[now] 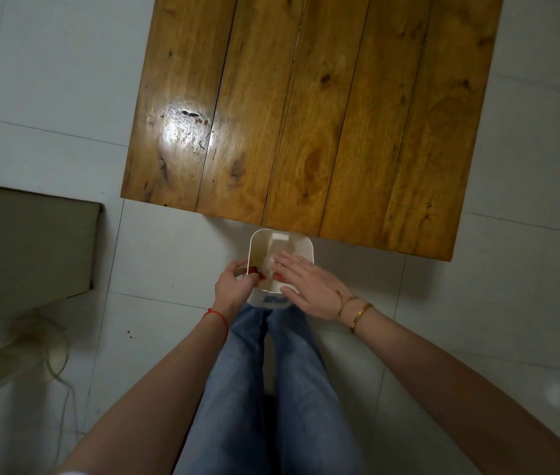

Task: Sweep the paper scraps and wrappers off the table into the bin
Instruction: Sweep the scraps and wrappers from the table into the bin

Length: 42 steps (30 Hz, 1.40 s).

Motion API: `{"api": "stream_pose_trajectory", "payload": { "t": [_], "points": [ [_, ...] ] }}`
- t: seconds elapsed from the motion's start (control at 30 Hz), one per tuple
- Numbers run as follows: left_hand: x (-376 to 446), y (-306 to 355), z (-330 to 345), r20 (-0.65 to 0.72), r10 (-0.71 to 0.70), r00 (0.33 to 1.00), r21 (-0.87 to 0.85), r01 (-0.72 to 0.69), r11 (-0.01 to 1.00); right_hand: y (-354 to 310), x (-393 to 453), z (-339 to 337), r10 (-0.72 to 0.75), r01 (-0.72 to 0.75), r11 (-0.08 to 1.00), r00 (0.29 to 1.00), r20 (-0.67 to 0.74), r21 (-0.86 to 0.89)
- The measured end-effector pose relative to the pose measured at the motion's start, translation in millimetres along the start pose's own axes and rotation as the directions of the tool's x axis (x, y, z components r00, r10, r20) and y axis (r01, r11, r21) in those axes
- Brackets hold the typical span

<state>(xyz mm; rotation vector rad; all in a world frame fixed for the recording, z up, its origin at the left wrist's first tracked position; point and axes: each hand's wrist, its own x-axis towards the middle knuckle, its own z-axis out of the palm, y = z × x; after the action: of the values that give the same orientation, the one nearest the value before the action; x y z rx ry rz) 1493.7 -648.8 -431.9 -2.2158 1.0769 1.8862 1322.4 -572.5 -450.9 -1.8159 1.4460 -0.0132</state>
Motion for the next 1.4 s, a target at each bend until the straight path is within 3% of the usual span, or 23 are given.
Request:
{"api": "stream_pose_trajectory", "payload": {
  "t": [0.17, 0.33, 0.57, 0.7, 0.97, 1.17, 1.4],
  "points": [
    [-28, -4, -12, -0.004, 0.021, 1.0, -0.027, -0.021, 0.999, -14, -22, -10, 0.141, -0.128, 0.989, 0.974, -0.175, 0.08],
    [-54, 16, -28, 0.007, 0.042, 0.999, -0.099, -0.041, 0.994, -34, -37, -32, 0.398, -0.337, 0.903, 0.889, -0.225, 0.266],
    [-85, 63, -38, -0.006, 0.203, 0.979, -0.156, -0.201, 0.967, -62, -35, -76, 0.59, -0.318, 0.726, 0.744, -0.314, 0.609],
    [-95, 86, -40, -0.014, 0.254, 0.967, -0.16, -0.253, 0.954, -65, -29, -101, 0.629, -0.296, 0.649, 0.728, -0.275, 0.701],
    [-94, 148, -57, -0.017, 0.355, 0.935, -0.155, -0.353, 0.923, -68, 1, -163, 0.603, -0.273, 0.68, 0.736, -0.307, 0.68],
    [-63, 210, -79, 0.069, 0.488, 0.87, -0.052, -0.485, 0.873, -66, 47, -215, 0.606, -0.257, 0.691, 0.714, -0.349, 0.675],
    [-8, 278, -116, 0.146, 0.501, 0.853, 0.031, -0.51, 0.86, -55, 117, -264, 0.641, -0.269, 0.644, 0.701, -0.313, 0.716]
  ]
}}
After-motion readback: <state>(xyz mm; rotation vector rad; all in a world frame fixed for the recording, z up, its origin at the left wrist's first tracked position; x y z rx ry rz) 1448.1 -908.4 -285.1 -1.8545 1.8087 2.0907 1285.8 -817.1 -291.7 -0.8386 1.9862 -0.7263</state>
